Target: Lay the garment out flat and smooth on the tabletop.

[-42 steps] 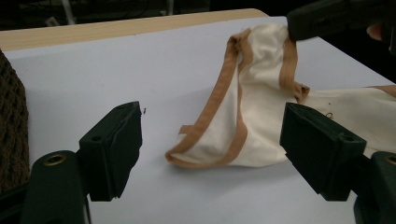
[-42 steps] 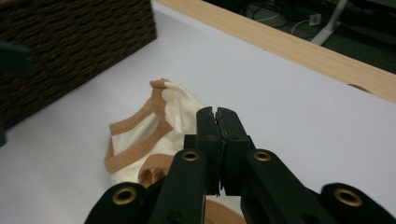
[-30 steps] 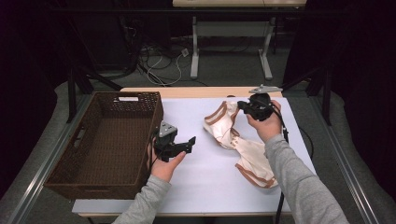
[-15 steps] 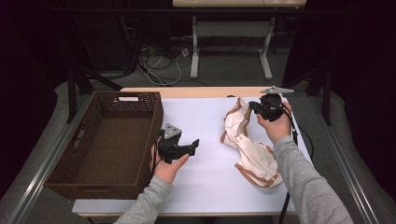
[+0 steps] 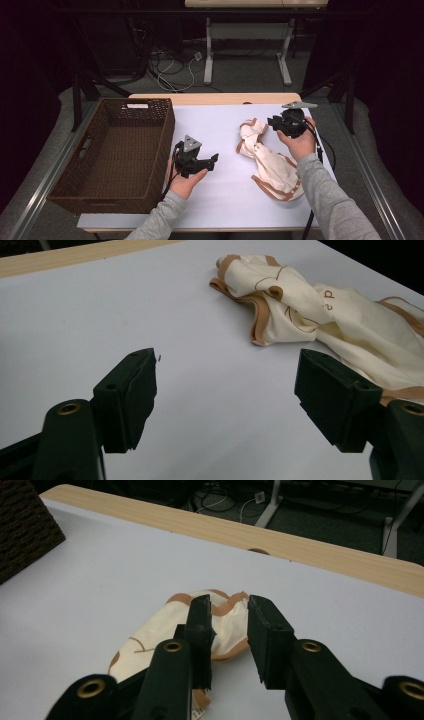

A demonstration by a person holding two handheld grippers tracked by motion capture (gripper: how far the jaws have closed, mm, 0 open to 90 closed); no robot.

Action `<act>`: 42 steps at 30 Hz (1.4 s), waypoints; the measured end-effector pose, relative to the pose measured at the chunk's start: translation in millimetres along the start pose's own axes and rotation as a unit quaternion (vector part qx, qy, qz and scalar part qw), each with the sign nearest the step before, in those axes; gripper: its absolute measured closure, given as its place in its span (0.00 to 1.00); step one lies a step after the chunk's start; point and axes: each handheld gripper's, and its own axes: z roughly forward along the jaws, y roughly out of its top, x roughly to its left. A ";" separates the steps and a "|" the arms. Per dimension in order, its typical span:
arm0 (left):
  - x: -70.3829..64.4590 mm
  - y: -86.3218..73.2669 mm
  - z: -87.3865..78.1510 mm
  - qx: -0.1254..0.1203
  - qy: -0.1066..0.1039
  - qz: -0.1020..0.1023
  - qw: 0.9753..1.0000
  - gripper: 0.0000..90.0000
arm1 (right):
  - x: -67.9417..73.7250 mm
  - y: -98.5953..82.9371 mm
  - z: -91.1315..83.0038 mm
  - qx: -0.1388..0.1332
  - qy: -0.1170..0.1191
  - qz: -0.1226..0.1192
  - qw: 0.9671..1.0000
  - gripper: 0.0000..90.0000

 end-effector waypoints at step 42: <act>-93.3 -8.8 80.8 0.078 -0.114 0.026 0.990 0.55 | 14.2 -98.2 -64.3 -0.031 0.016 -0.021 0.999 0.57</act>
